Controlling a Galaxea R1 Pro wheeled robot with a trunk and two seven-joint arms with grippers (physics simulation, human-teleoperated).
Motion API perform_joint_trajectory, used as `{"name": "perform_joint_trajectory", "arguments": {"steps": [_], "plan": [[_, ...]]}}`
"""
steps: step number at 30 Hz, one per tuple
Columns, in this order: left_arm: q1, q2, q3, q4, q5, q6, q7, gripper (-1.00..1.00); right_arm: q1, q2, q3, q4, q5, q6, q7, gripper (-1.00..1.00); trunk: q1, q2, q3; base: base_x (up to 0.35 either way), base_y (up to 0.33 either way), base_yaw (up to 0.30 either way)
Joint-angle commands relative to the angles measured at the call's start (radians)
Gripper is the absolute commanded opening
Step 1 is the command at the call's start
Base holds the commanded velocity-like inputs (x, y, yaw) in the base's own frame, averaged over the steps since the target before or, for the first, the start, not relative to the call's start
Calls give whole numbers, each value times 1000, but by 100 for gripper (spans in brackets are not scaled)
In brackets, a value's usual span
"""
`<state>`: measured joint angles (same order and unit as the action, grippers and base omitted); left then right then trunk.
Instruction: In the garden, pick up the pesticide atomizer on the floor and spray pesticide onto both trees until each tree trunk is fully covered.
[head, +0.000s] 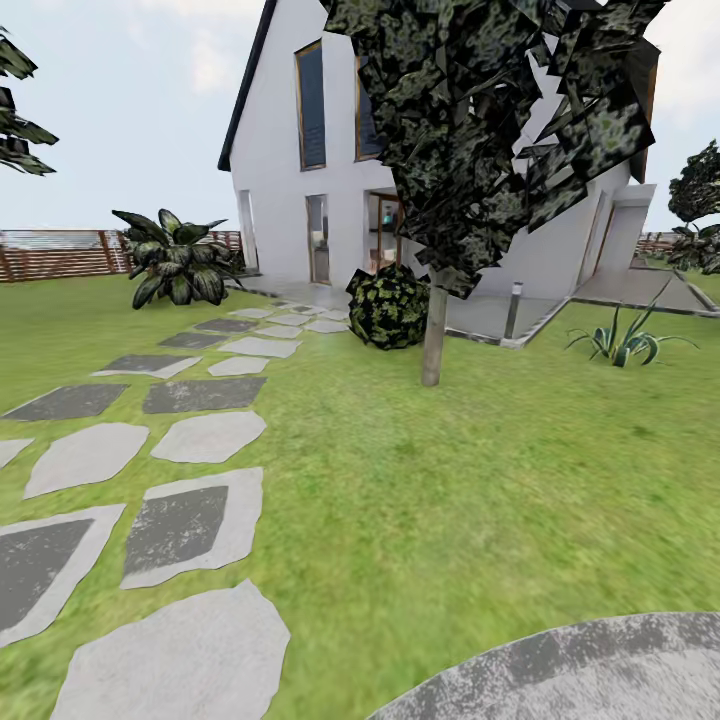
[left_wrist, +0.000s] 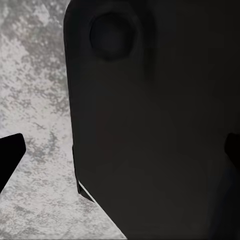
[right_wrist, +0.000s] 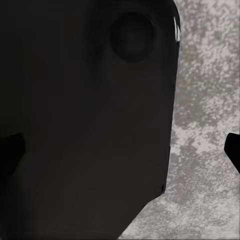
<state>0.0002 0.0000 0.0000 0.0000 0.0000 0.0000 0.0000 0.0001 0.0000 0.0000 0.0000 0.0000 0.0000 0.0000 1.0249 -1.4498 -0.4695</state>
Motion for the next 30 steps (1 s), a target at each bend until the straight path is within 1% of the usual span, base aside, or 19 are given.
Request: {"name": "perform_joint_trajectory", "arguments": {"steps": [1,3,8,13,19,25,26,30], "plan": [[6,-2,-1,5,-1,0,1,100,-6,6,1,-6,1,-6,-1,100,0,0,0,0,0,0],[7,-2,-1,5,-1,0,1,100,-16,17,1,-17,0,-7,-1,100,0,0,0,0,0,0],[9,-2,1,6,2,1,2,100,-17,41,2,-29,0,-13,-1,100,0,0,0,0,0,0],[8,7,5,-4,5,2,9,100,-18,43,-2,-33,0,-16,-3,100,0,0,0,0,0,0],[5,40,21,-22,23,-6,13,100,-19,36,-2,-44,0,-34,-5,100,0,0,0,0,0,0],[-2,73,23,-56,24,-40,14,100,-19,2,-1,-78,0,-68,-5,100,0,0,0,0,0,0],[-2,73,23,-61,24,-46,14,100,-19,-3,-1,-84,0,-73,-5,100,0,0,0,0,0,0],[-19,71,21,-84,23,-68,13,100,-20,-9,1,-106,2,-96,-5,100,0,0,0,0,0,0]]}}
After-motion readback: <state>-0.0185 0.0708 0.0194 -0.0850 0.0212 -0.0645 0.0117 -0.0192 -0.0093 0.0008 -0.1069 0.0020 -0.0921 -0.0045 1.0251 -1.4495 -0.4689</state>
